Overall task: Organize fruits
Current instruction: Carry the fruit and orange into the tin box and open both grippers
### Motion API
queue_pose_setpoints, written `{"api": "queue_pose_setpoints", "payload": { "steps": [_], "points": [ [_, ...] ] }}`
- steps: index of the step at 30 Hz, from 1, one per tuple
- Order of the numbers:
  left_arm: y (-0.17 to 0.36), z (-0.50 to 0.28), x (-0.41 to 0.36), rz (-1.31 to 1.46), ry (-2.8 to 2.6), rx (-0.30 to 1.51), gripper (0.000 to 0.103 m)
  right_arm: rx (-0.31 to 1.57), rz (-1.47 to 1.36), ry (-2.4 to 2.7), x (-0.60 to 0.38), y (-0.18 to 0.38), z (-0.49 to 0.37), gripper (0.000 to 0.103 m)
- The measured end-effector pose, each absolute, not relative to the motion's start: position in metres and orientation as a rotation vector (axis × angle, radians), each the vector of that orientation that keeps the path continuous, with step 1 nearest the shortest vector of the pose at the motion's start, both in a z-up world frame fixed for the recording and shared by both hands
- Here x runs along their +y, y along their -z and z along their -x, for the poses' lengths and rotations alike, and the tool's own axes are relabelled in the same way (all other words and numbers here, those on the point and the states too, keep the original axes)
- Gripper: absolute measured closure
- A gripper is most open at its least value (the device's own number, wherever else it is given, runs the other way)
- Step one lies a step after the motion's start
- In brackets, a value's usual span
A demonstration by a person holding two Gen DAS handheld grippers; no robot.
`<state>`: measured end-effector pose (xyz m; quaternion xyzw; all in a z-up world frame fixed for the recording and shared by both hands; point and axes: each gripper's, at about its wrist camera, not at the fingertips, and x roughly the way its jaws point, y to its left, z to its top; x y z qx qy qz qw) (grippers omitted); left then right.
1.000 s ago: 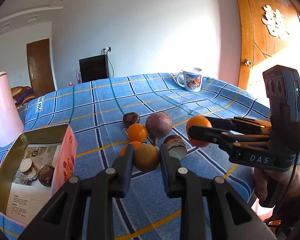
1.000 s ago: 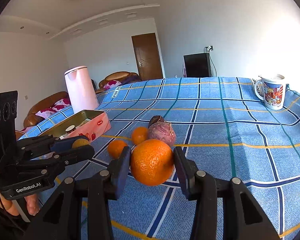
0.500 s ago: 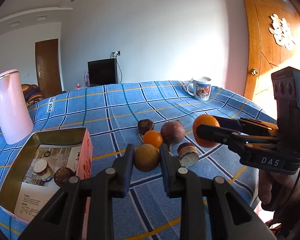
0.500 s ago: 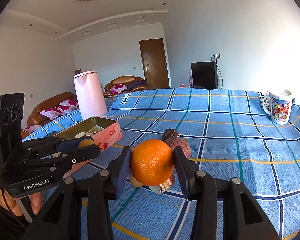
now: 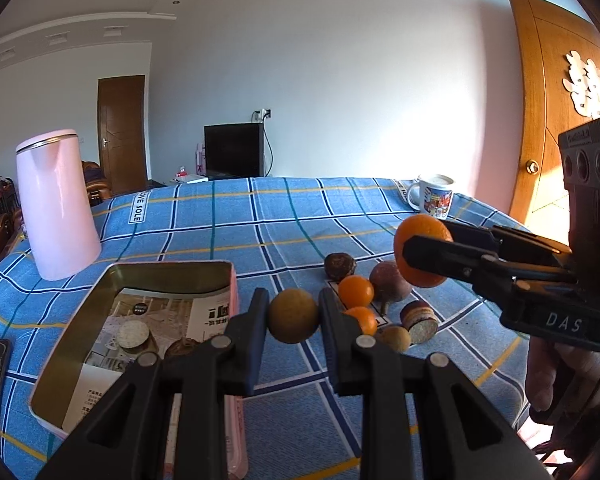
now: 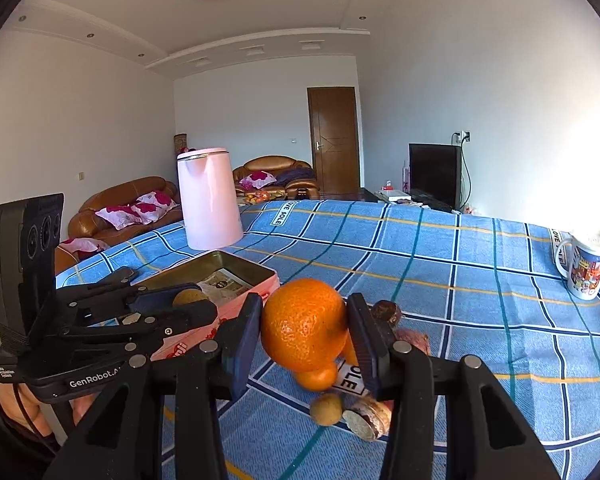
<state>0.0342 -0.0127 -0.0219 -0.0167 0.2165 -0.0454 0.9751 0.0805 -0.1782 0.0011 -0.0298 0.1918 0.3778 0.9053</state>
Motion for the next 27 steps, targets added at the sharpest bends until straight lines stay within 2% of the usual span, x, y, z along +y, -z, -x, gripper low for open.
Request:
{"api": "queue_pose_setpoints", "payload": {
  "steps": [27],
  "points": [
    [0.028,-0.026,0.067,0.123,-0.07,0.438,0.076,0.4,0.179,-0.932,-0.075,-0.01,-0.078,0.057]
  ]
}}
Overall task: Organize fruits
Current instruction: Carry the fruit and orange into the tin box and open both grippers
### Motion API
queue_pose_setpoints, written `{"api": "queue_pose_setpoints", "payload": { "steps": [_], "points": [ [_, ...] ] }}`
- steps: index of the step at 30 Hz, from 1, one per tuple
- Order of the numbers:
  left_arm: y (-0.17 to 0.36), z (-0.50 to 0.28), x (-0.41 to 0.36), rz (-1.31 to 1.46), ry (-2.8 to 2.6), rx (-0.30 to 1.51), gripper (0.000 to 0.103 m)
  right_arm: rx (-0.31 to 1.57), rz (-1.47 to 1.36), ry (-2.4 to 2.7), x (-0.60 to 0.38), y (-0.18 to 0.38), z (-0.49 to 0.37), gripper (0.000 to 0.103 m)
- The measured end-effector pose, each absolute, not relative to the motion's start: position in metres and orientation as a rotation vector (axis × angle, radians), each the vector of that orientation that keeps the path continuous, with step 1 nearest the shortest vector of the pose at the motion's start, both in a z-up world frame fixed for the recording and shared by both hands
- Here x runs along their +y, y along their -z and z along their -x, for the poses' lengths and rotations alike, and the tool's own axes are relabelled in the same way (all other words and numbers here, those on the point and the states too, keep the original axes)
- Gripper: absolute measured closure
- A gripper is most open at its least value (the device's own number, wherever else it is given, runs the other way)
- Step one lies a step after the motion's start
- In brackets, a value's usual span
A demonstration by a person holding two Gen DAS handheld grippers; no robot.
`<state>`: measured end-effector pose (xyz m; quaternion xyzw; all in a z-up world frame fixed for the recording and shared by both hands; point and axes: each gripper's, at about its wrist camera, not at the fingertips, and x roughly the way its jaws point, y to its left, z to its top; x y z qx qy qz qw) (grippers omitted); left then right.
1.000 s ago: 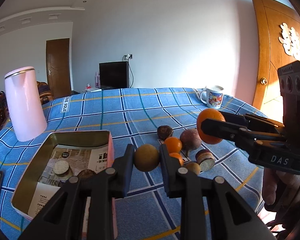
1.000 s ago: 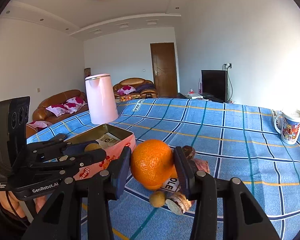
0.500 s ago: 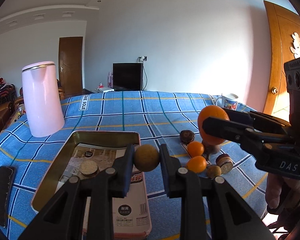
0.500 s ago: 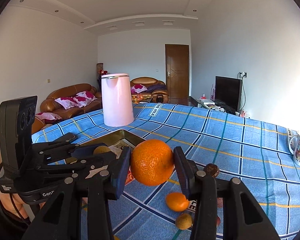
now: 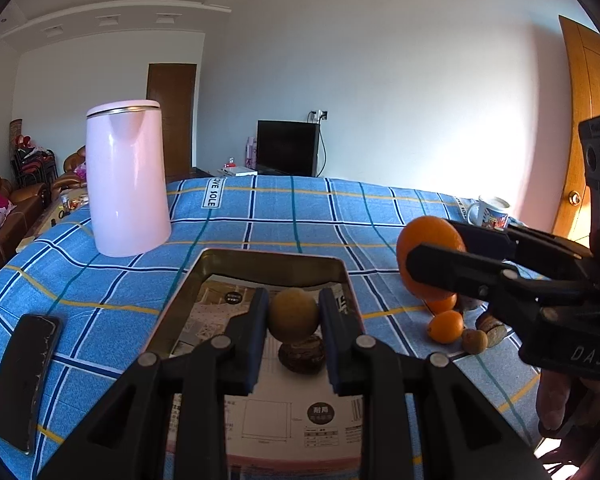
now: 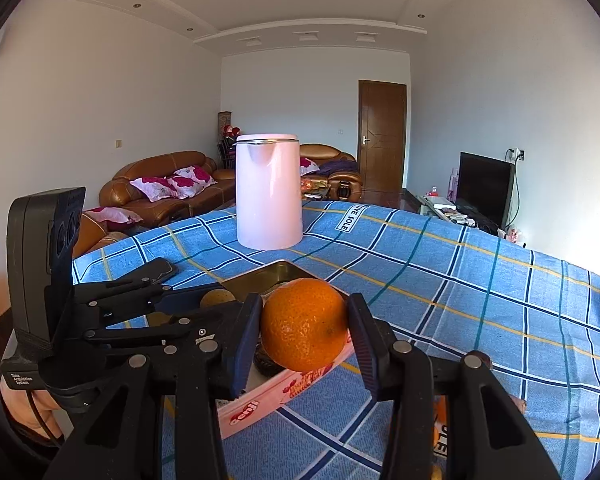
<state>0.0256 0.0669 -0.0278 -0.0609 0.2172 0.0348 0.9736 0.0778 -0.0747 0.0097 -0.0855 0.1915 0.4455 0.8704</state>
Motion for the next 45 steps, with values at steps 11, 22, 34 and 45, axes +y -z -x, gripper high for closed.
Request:
{"api": "queue_pose_setpoints", "payload": {
  "steps": [11,22,34,45],
  "points": [
    [0.041,-0.025,0.097,0.164,-0.116,0.471,0.076,0.468,0.238,-0.982,-0.035,0.01,-0.077,0.057],
    [0.05,-0.026,0.112,0.19,-0.138,0.506,0.076,0.545,0.323,-1.012,-0.007,0.033,-0.071,0.057],
    [0.055,-0.028,0.117,0.2,-0.156,0.522,0.076,0.59,0.413,-1.042,0.014,0.042,-0.065,0.057],
    [0.035,-0.015,0.108,0.207,-0.171,0.444,0.036,0.547,0.367,-0.996,-0.017,0.032,-0.064,0.045]
  ]
}}
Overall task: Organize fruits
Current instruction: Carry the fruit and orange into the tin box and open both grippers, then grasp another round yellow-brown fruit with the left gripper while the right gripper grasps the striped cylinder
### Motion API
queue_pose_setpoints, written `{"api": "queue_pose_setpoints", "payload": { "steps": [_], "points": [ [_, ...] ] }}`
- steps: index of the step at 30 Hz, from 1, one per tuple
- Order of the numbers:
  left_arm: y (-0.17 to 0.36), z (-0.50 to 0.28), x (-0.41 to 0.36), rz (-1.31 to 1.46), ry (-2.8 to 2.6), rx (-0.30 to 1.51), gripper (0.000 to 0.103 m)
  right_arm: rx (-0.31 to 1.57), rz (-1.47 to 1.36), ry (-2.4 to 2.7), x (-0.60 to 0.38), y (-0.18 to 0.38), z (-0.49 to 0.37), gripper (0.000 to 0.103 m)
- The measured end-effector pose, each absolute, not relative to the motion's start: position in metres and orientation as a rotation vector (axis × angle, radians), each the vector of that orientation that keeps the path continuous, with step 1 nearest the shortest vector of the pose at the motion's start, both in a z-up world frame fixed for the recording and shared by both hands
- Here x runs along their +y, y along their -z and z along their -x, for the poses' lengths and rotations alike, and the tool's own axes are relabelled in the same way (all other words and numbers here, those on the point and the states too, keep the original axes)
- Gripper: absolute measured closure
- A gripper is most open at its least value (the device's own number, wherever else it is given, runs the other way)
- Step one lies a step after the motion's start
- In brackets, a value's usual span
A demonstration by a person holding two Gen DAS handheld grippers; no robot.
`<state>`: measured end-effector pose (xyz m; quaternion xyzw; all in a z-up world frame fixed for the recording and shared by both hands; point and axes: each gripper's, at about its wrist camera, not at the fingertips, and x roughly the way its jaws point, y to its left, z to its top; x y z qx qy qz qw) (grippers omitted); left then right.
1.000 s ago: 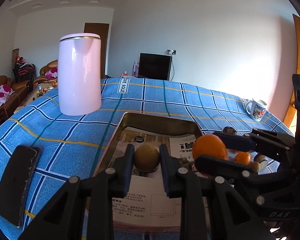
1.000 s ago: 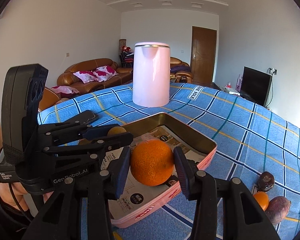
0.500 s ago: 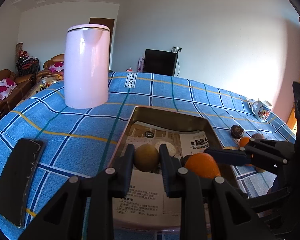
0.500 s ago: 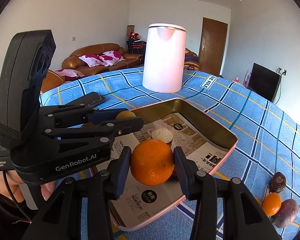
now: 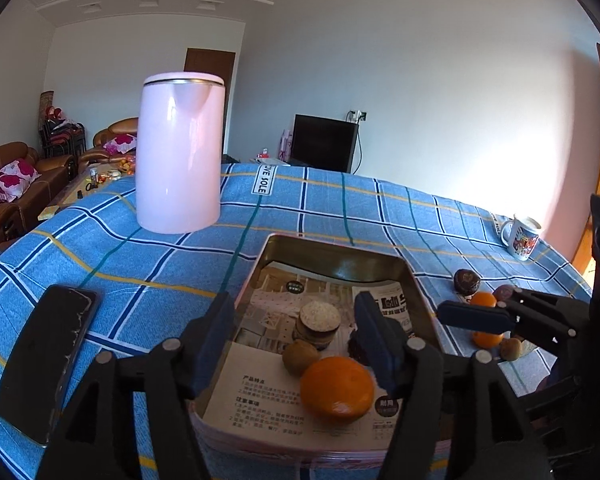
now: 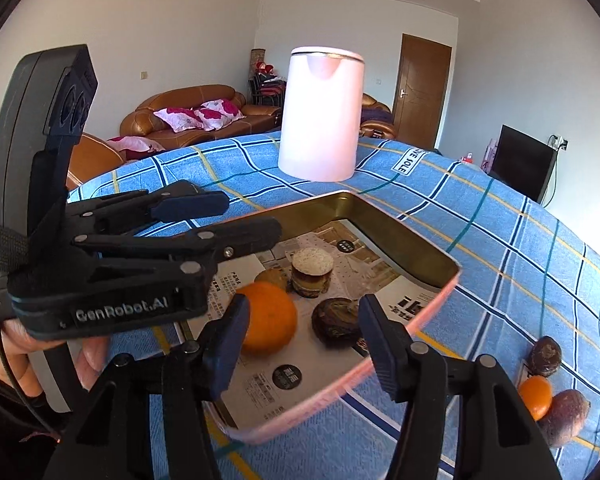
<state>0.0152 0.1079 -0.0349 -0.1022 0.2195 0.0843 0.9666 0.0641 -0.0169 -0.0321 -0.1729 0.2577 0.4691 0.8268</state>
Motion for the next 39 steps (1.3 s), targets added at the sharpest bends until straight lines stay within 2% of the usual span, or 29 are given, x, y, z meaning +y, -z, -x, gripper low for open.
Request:
{"api": "queue_pose_setpoints", "payload": {
  "steps": [7,14,23,26,28,39],
  "points": [
    [0.023,-0.018,0.064,0.164,-0.065,0.43,0.032,0.488,0.197,-0.831,-0.127,0.015,-0.073,0.042],
    [0.03,-0.037,0.007,0.104,0.053,0.486,0.032,0.574,0.082,-0.65,-0.214,0.036,-0.1,0.042],
    [0.035,-0.051,-0.033,0.033,0.128,0.536,0.032,0.671,0.116,-0.723,-0.213,0.053,-0.114,0.042],
    [0.039,-0.052,-0.041,0.022,0.144,0.552,0.032,0.717,0.141,-0.737,-0.206,0.059,-0.117,0.056],
    [0.043,-0.053,-0.045,0.024,0.162,0.567,0.032,0.752,0.164,-0.749,-0.201,0.063,-0.119,0.058],
    [0.053,-0.06,-0.076,-0.005,0.243,0.622,0.033,0.657,0.103,-0.684,-0.224,0.055,-0.107,0.06]
  ]
}}
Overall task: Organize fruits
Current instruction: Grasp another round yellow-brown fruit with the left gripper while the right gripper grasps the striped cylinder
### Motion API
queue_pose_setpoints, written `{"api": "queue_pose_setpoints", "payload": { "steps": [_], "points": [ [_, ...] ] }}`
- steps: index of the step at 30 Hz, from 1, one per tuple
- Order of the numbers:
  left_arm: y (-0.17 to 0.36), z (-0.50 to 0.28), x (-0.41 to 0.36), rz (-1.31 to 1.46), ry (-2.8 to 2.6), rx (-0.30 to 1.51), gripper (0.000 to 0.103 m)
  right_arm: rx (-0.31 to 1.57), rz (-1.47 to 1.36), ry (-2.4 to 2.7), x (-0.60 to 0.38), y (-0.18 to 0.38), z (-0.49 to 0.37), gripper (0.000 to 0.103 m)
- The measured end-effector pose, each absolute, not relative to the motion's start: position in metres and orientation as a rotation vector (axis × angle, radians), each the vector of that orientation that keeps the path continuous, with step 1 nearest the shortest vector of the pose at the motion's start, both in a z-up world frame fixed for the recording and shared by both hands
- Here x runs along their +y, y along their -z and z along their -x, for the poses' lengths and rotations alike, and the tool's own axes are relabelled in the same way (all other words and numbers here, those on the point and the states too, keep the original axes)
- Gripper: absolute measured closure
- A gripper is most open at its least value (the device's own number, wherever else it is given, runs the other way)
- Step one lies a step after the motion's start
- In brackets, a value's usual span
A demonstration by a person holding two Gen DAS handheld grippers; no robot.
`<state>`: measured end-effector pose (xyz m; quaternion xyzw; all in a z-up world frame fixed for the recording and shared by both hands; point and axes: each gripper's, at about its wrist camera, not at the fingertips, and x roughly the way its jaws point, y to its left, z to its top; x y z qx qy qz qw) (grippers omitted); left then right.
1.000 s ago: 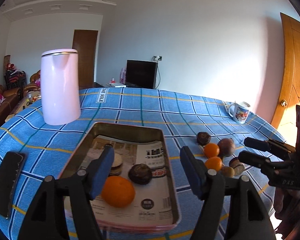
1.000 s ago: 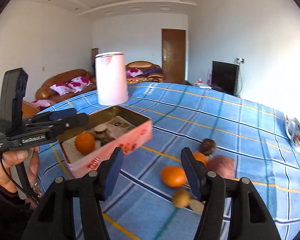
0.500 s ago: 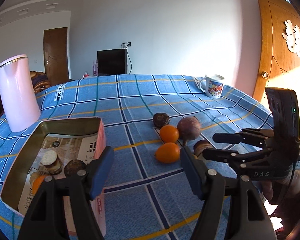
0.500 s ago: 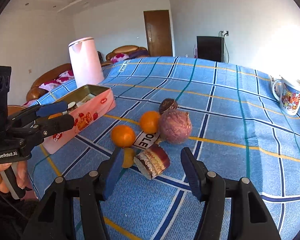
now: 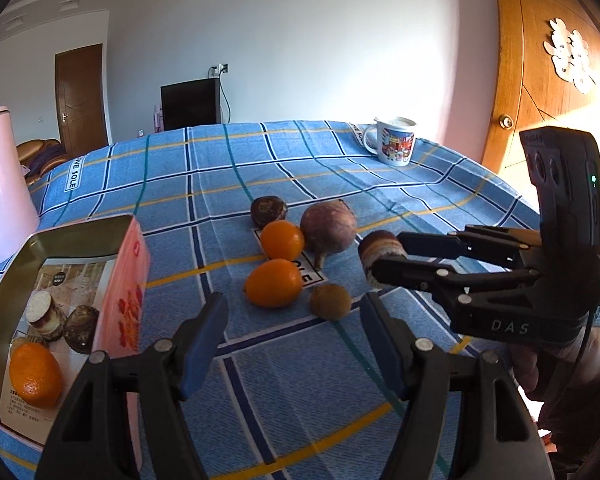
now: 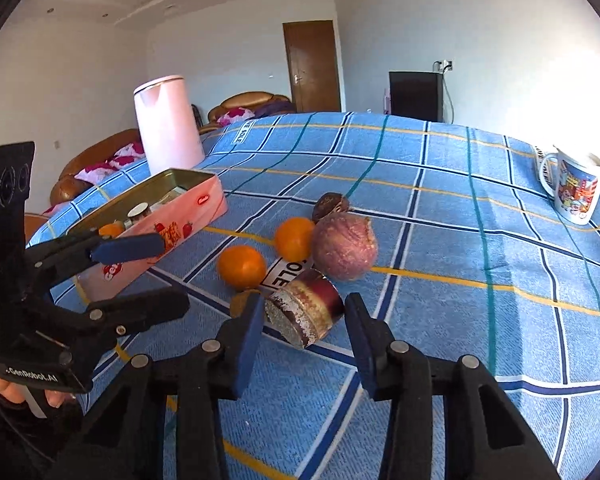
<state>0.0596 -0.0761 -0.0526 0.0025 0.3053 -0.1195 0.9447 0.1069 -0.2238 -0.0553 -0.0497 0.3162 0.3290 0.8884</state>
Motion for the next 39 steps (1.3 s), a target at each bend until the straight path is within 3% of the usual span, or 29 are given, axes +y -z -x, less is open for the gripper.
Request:
{"api": "queue_pose_setpoints", "payload": {
  "steps": [4,6,11,21,24,39],
  "points": [
    [0.056,-0.063,-0.09,-0.029,0.269,0.649,0.035,0.634,0.087,-0.629,-0.24,0.055,-0.108,0.06],
    [0.057,-0.066,-0.097,-0.037,0.291,0.664,0.047,0.632,0.075,-0.621,-0.245,0.055,-0.11,0.06],
    [0.064,-0.077,-0.116,-0.076,0.316,0.715,0.061,0.642,0.055,-0.628,-0.249,0.059,-0.114,0.059],
    [0.069,-0.11,-0.125,-0.077,0.276,0.794,0.064,0.655,0.048,-0.64,-0.248,0.062,-0.114,0.059],
    [0.072,-0.113,-0.129,-0.092,0.301,0.809,0.072,0.655,0.031,-0.644,-0.25,0.061,-0.115,0.059],
    [0.057,-0.09,-0.117,-0.055,0.271,0.642,0.072,0.549,0.007,-0.649,-0.257,0.055,-0.103,0.059]
  ]
}}
